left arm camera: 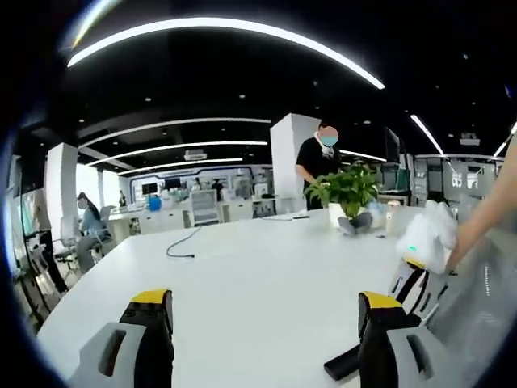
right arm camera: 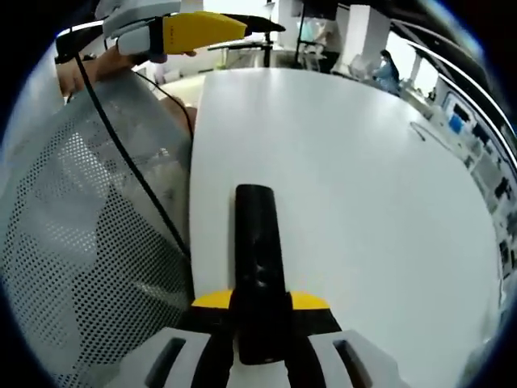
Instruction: Press the specified remote control buttons in sequence, fully releasing each button before pressing the next.
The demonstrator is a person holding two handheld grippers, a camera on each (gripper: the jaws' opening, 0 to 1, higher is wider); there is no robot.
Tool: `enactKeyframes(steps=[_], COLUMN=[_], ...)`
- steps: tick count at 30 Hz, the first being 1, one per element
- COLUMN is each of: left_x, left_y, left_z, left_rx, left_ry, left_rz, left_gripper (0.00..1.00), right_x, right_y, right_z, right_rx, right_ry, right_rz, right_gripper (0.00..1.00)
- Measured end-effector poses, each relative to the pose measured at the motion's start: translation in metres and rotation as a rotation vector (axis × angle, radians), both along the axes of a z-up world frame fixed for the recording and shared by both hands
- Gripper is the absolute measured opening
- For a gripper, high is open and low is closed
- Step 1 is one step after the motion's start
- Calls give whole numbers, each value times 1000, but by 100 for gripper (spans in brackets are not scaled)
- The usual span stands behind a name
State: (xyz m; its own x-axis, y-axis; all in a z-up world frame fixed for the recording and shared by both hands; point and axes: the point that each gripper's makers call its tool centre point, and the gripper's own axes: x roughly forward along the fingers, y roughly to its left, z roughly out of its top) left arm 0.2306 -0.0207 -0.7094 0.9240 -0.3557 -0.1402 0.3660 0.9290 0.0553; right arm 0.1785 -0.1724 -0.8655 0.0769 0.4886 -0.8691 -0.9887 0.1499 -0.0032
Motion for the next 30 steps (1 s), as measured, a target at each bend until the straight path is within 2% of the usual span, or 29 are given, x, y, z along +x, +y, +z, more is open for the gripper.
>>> enactKeyframes(steps=[1, 3, 5, 7, 9, 11, 16, 20, 26, 30], left_x=[1, 3, 4, 3, 4, 4, 5, 6, 4, 3], left_y=[10, 17, 21, 23, 26, 27, 30, 33, 26, 25], left_z=[2, -1, -2, 0, -1, -15, -6, -14, -8, -12], left_rx=[-36, -89, -75, -87, -98, -111, -120, -97, -72, -62], left_ry=[0, 32, 31, 23, 29, 111, 58, 94, 57, 74], left_rz=[45, 75, 91, 103, 117, 124, 143, 162, 133, 113], left_gripper=[100, 100, 100, 100, 100, 100, 100, 100, 99, 95], right_x=[1, 1, 4, 9, 11, 14, 21, 24, 32, 36], right_y=[1, 0, 0, 0, 2, 4, 5, 5, 3, 4], right_z=[0, 0, 0, 0, 2, 1, -1, -1, -1, -1], right_rx=[-11, -15, -2, 14, 29, 15, 23, 21, 33, 26], right_ry=[-1, -4, -1, 1, 29, 5, -6, -9, -9, -7], right_rz=[16, 54, 73, 81, 50, 92, 140, 151, 145, 145], right_gripper=[20, 20, 20, 20, 20, 20, 20, 21, 21, 21])
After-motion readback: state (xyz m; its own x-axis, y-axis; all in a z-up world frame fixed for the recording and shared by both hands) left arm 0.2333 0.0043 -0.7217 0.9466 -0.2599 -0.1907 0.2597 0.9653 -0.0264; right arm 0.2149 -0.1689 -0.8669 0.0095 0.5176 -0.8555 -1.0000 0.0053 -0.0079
